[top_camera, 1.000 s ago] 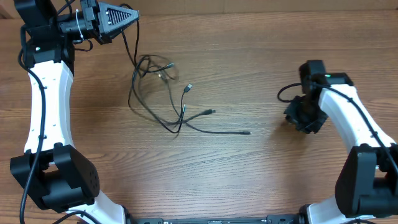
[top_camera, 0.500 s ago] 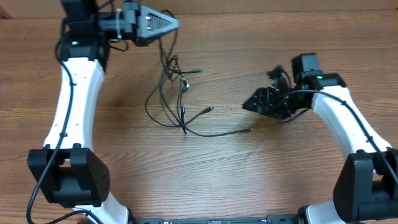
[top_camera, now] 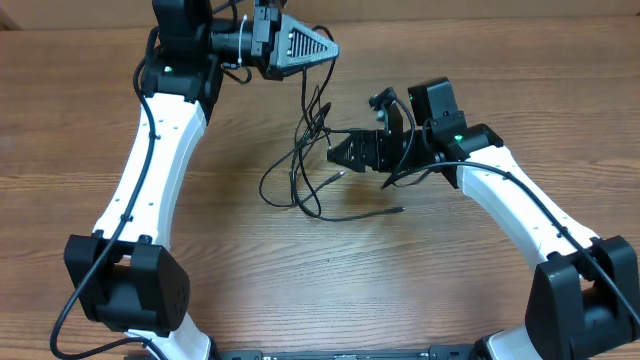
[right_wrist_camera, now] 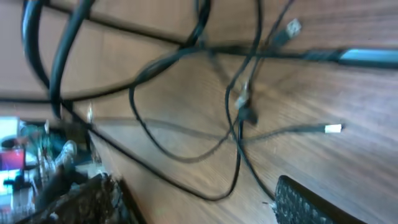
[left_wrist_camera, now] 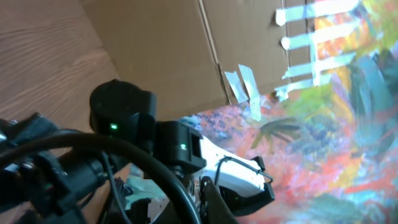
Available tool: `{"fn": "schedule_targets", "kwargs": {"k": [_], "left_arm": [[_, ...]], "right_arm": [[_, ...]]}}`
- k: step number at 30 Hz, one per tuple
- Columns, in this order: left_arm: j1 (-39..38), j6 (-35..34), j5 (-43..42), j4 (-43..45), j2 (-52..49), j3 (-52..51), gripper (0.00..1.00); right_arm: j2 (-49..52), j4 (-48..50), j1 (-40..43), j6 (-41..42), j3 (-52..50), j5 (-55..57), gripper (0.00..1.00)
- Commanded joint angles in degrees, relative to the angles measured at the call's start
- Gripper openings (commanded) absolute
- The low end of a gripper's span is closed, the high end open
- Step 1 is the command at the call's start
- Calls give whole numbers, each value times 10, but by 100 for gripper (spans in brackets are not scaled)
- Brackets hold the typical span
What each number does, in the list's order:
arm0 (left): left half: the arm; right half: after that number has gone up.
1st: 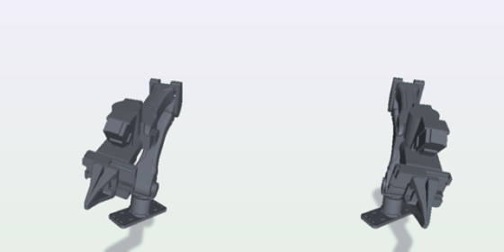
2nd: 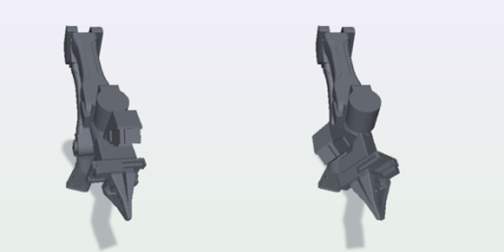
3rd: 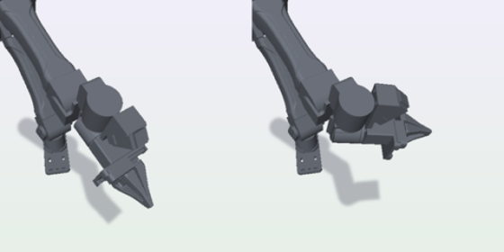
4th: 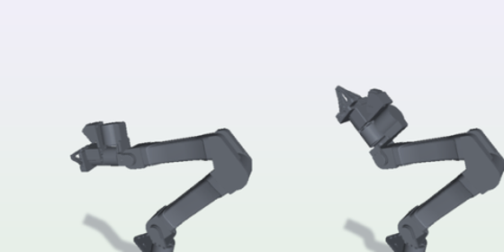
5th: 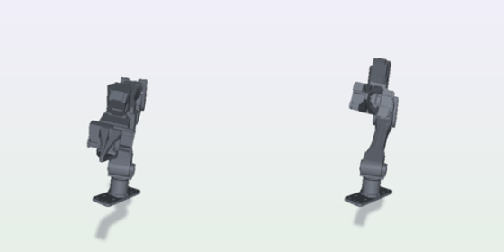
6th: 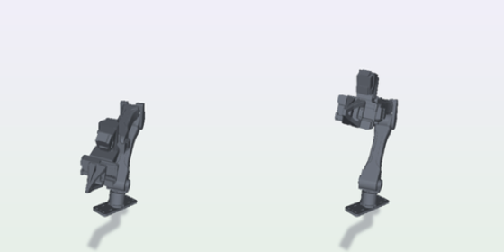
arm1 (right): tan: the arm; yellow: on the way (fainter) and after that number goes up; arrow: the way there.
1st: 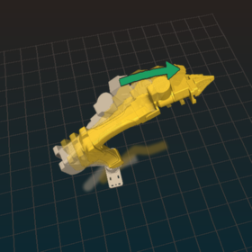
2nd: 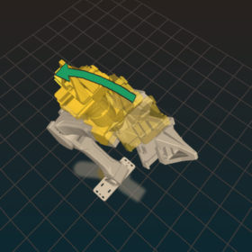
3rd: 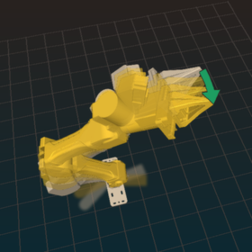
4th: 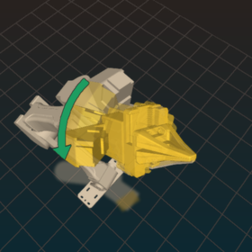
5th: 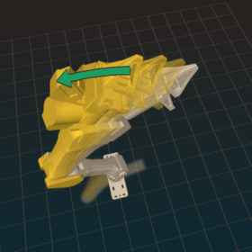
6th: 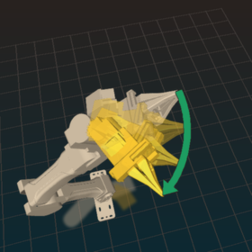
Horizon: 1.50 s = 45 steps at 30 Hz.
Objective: Untangle cables
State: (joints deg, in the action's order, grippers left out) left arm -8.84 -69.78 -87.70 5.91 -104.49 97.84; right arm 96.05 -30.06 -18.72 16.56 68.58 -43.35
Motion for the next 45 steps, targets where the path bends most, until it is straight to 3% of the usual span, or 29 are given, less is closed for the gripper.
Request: {"fn": "schedule_targets", "kwargs": {"k": [1, 5, 8, 15, 24, 29, 32, 38, 45], "left_arm": [[-22, -135, -6, 103, 23, 13, 4], [-42, -241, -16, 283, 24, 13, 4], [-51, -271, -24, 351, 24, 13, 4], [-79, -266, -28, 353, 23, 13, 4], [-98, -337, -17, 379, 23, 13, 4], [-78, -443, -17, 494, 23, 13, 4], [-43, -468, -19, 531, 23, 13, 4], [53, -441, -28, 532, 23, 13, 4], [162, -400, -28, 532, 15, 13, 4]], "right_arm": [[-18, 34, 3, 97, -3, 15, 78], [-18, 74, 3, 164, -3, 28, 77], [-18, 101, 3, 196, -3, 28, 77], [-18, 150, 3, 245, -3, 37, 77], [8, 108, -42, 268, -3, 209, 74], [36, 20, -58, 301, -3, 290, 62], [36, -38, -45, 297, -3, 319, 57], [36, -162, -7, 222, -3, 344, 38], [-4, -280, 40, 159, -3, 411, 37]]}}
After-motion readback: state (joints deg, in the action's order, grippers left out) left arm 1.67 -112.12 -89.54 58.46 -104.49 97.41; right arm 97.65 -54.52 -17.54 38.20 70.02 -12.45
